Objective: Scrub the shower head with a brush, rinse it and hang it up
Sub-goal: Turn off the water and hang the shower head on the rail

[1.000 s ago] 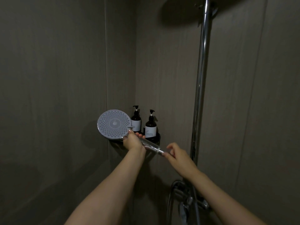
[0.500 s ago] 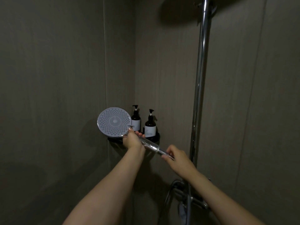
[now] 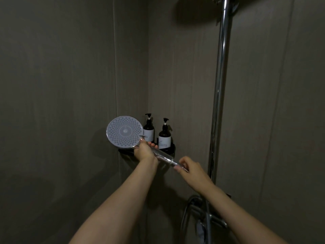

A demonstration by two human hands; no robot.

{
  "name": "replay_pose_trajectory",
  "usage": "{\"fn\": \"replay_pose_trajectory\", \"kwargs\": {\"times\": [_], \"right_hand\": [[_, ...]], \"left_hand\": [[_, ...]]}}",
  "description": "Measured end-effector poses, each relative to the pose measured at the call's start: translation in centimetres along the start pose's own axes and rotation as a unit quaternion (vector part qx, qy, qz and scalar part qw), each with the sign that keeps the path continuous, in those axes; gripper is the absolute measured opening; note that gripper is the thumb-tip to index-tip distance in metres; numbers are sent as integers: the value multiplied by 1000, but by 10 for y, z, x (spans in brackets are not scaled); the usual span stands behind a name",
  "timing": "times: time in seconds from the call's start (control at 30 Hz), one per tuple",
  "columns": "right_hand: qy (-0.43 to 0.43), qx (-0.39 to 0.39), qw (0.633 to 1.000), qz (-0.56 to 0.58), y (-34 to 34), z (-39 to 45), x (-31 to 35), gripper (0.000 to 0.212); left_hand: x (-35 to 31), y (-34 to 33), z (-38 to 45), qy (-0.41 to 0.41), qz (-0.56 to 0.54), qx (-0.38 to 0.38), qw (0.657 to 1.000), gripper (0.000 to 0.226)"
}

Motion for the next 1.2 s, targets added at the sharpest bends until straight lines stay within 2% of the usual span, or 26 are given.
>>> {"fn": "replay_pose_trajectory", "kwargs": {"times": [0.3, 0.37, 0.5, 0.73, 0.8, 1.2], "right_hand": [[-4, -11, 1000, -13, 3, -1, 0, 18], [-8, -9, 1000, -6, 4, 0, -1, 13], [-9, -9, 1000, -18, 3, 1, -4, 13], [-11, -12, 1000, -3, 3, 4, -4, 19], [-19, -5, 1000, 10, 2, 5, -4, 11], [-8, -8, 1000, 11, -2, 9, -9, 17]], "left_hand": [[3, 0, 1, 3, 7, -4, 1000, 22], [4, 0, 0, 6, 3, -4, 1000, 22], [5, -1, -1, -5, 3, -5, 1000, 12], [4, -4, 0, -4, 15, 0, 1000, 23], [4, -4, 0, -8, 13, -4, 1000, 23], [7, -2, 6, -4, 9, 2, 1000, 23]]}}
Point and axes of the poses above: each hand's wrist, its own z-axis towards the middle knuckle, its own y-axis out of the back of the hand, x = y × z, the point moved 3 cm from there along z, towards the middle knuckle, and after that the axes turned 8 degrees about -y, right-handed, at the moved point
